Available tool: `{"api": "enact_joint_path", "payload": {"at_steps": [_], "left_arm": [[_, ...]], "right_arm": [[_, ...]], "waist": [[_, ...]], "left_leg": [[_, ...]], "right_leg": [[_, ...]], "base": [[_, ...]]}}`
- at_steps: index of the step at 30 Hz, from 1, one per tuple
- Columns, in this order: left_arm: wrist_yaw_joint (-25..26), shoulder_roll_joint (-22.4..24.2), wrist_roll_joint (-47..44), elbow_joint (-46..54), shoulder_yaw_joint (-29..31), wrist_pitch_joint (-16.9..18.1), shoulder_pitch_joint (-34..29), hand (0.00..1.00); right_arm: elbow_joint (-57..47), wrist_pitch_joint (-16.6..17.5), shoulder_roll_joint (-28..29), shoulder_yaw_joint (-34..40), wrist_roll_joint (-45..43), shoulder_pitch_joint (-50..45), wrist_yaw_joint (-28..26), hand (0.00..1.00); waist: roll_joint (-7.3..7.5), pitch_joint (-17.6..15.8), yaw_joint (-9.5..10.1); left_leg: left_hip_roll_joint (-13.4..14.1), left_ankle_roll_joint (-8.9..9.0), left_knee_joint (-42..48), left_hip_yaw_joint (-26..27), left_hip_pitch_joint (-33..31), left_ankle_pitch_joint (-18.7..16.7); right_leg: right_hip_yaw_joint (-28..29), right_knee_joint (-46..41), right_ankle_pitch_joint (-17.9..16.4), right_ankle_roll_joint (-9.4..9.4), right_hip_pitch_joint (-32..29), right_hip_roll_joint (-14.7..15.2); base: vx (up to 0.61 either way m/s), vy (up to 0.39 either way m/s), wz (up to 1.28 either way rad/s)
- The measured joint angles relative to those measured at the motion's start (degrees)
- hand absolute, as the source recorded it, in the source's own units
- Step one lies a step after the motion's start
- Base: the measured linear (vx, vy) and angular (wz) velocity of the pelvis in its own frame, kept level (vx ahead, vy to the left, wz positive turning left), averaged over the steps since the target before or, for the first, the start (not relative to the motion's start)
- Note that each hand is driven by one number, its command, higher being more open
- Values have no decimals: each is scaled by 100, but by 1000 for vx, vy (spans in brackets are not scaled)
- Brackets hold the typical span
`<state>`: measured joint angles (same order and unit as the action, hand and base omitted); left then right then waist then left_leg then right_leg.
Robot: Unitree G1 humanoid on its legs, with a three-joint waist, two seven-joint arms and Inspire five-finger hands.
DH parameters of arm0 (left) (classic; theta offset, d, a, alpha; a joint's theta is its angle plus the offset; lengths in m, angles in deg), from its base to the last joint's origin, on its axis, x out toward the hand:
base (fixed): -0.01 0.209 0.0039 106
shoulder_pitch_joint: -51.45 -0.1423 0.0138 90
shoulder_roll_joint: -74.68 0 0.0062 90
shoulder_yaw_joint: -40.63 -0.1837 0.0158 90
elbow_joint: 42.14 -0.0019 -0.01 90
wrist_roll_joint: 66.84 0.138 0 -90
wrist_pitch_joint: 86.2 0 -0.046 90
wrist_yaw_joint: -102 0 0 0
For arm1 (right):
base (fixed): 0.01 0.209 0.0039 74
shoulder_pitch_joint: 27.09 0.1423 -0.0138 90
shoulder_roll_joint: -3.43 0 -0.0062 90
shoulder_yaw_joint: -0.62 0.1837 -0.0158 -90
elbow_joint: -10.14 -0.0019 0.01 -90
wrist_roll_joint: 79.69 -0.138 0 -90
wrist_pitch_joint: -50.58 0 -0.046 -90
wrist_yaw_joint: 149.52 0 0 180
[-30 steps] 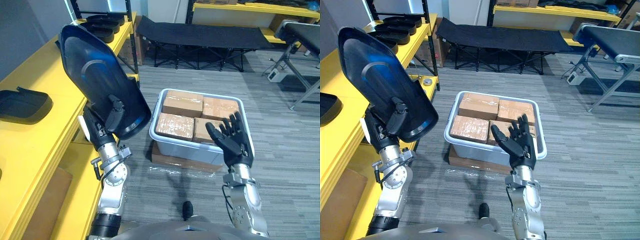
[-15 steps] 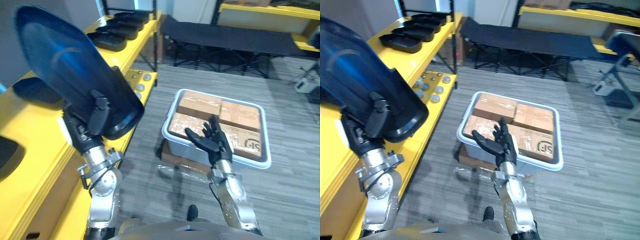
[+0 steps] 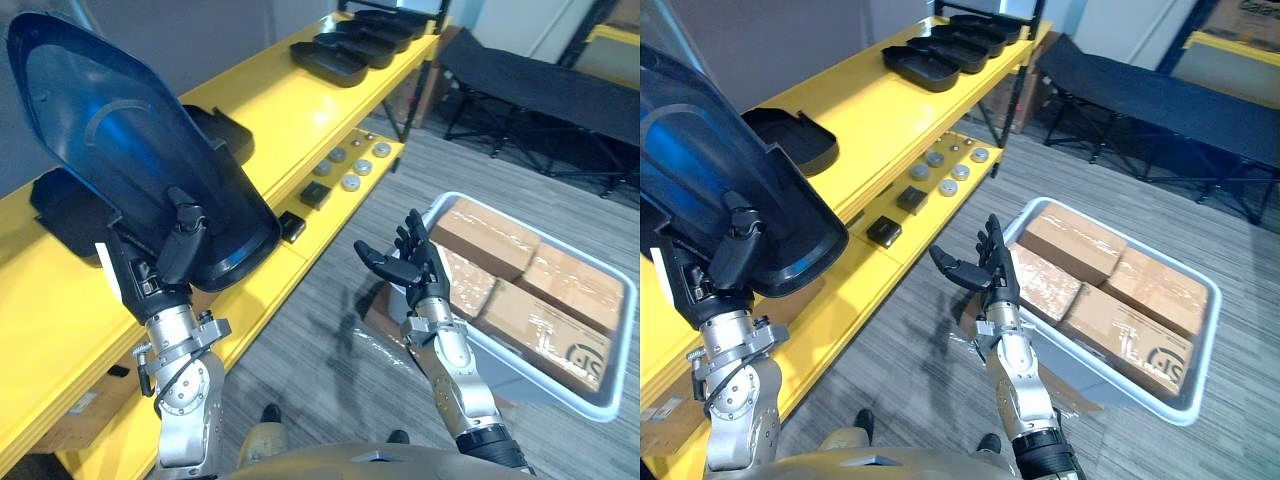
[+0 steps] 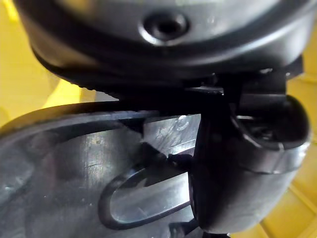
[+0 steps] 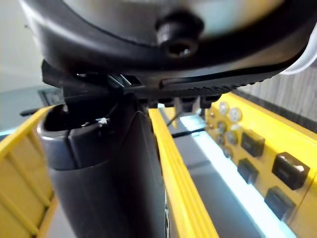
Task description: Walk over and take three plastic housings, then place them on the shelf
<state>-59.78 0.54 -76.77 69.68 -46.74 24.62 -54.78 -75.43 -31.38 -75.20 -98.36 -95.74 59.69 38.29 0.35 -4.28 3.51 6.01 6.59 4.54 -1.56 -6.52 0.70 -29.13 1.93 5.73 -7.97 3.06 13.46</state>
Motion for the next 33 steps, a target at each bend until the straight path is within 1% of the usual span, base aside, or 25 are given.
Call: {"api": "enact_joint_path", "payload": {"at_steps": [2,3,4,5,6,7,8,9,10,11,14,18,19,20,22,24,25,26,27,28,29,30,31,32,33], "left_arm": [[-291,-43,-356,-118,-64,32,36,0],[-433,-124,-405,-230,-133,33,95,0],[-534,-228,-444,-266,-195,46,100,0],[-576,-285,-470,-279,-224,62,101,0],[-603,-307,-498,-339,-278,102,101,0],[-597,-291,-509,-397,-323,114,100,0],[-575,-292,-512,-412,-474,114,106,0],[-568,-292,-507,-412,-508,114,108,0],[-542,-294,-493,-412,-596,114,124,0],[-482,-294,-485,-412,-656,114,181,0],[-307,-289,-485,-411,-679,114,355,0],[-187,-262,-487,-400,-621,114,304,0],[-121,-247,-487,-398,-598,114,282,0],[-71,-242,-486,-390,-572,115,266,0],[-12,-215,-486,-382,-541,118,212,0],[58,-95,-485,-367,-486,119,168,0],[82,-18,-478,-322,-462,125,153,0],[87,-1,-459,-305,-450,136,150,0],[76,14,-319,-233,-415,136,127,0],[49,7,-296,-167,-395,136,88,0],[-21,-4,-282,4,-358,172,54,0],[-41,-55,-267,27,-327,195,77,0],[-51,-102,-266,17,-252,187,93,0],[-51,-117,-265,17,-172,163,80,0],[-42,-128,-263,17,-133,163,76,0]], "right_arm": [[-22,13,18,109,-7,-152,-5,100],[-89,20,57,223,-8,-307,-8,100],[-156,34,119,305,-9,-442,-18,100],[-204,35,145,337,-11,-496,-25,100],[-226,62,169,411,-13,-514,-85,100],[-236,119,151,483,-13,-504,-137,100],[-243,256,96,604,-14,-482,-224,100],[-243,281,80,623,-13,-480,-243,100],[-243,360,12,643,-14,-473,-268,100],[-243,410,-22,649,-13,-473,-285,100],[-245,582,-10,648,-17,-494,-297,100],[-252,736,47,598,-125,-494,-445,100],[-280,771,63,587,-141,-491,-503,100],[-300,834,59,551,-268,-473,-551,100],[-301,928,57,533,-297,-472,-600,100],[-305,1001,49,500,-292,-469,-603,100],[-309,1026,72,506,-315,-454,-598,100],[-315,1029,67,507,-349,-444,-598,100],[-388,1028,46,519,-487,-446,-598,100],[-459,1028,54,519,-502,-458,-594,100],[-756,1100,77,507,-505,-550,-589,100],[-802,1212,132,490,-505,-564,-582,100],[-820,1301,177,436,-504,-557,-583,100],[-818,1368,282,394,-523,-548,-600,100],[-817,1403,360,388,-527,-555,-637,100]], "waist": [[-22,-22,-73],[19,-33,-79],[92,-70,-124],[183,-62,-140],[244,-86,-153],[167,-138,-168],[38,-237,-204],[11,-256,-204],[-60,-296,-216],[-85,-324,-220],[-71,-337,-249],[-59,-347,-222],[-70,-395,-221],[-80,-498,-213],[-121,-578,-226],[-163,-632,-228],[-162,-696,-222],[-118,-749,-223],[-141,-745,-221],[-157,-735,-218],[-194,-708,-214],[-81,-712,-247],[6,-709,-248],[74,-734,-239],[104,-741,-240]], "left_leg": [[-57,-32,-129,-279,105,36],[-82,-56,-219,-462,169,66],[-143,-33,-292,-638,179,127],[-168,8,-295,-689,168,163],[-154,101,-274,-759,109,222],[-106,139,-250,-767,59,276],[-41,176,-209,-788,-17,306],[-28,177,-196,-787,-30,307],[12,181,-147,-781,-94,309],[60,196,-146,-754,-107,318],[100,207,-145,-713,-87,325],[104,199,-123,-601,0,297],[101,164,93,-559,-38,155],[86,120,501,-526,-153,-73],[82,91,1039,-454,-334,-345],[74,97,1509,-249,-517,-587],[59,68,1705,-116,-542,-686],[61,12,1904,-45,-582,-771],[39,-315,2851,292,-847,-1159],[6,-454,3112,480,-880,-1363],[-131,-558,3177,659,-853,-1858],[-267,-575,3214,627,-847,-1938],[-406,-627,3208,579,-792,-1989],[-518,-677,3018,521,-591,-1985],[-570,-742,2870,459,-462,-1945]], "right_leg": [[552,-515,-367,31,-16,76],[1085,-878,-694,128,-71,81],[1458,-1148,-1091,146,-123,101],[1528,-1226,-1248,86,-135,118],[1470,-1326,-1361,-121,-175,125],[1409,-1343,-1358,-125,-192,83],[1360,-1306,-1317,-146,-202,13],[1363,-1281,-1296,-141,-202,-6],[1362,-1208,-1236,-123,-205,-66],[1375,-1144,-1182,-109,-213,-111],[1408,-1097,-1154,-103,-198,-151],[1501,-1180,-1169,-91,-193,-130],[1517,-1315,-1224,-68,-212,-105],[1533,-1541,-1358,-65,-234,-65],[1549,-1896,-1605,-44,-320,8],[1601,-2307,-1882,-106,-444,150],[1606,-2425,-2035,-126,-437,248],[1625,-2451,-2107,-114,-442,319],[1647,-2501,-2153,-117,-396,406],[1642,-2497,-2177,-92,-357,442],[1794,-3311,-2324,167,-453,530],[1905,-4055,-2315,276,-671,611],[1999,-4768,-2064,598,-993,715],[2228,-5295,-1442,710,-1239,763],[2335,-5484,-1126,690,-1324,757]], "base": [[49,89,71],[39,14,88],[24,-7,83],[28,-112,64],[-11,-134,37],[-35,-161,32],[-43,-69,16],[-57,-48,7],[-47,-28,-10],[-55,-33,-10],[-37,-16,-9],[-30,6,-11],[-67,25,-10],[-84,28,-6],[-83,36,3],[-66,71,8],[-20,75,13],[-20,140,17],[25,198,10],[133,244,13],[202,185,19],[255,126,35],[299,122,44],[324,111,43],[371,86,50]]}}
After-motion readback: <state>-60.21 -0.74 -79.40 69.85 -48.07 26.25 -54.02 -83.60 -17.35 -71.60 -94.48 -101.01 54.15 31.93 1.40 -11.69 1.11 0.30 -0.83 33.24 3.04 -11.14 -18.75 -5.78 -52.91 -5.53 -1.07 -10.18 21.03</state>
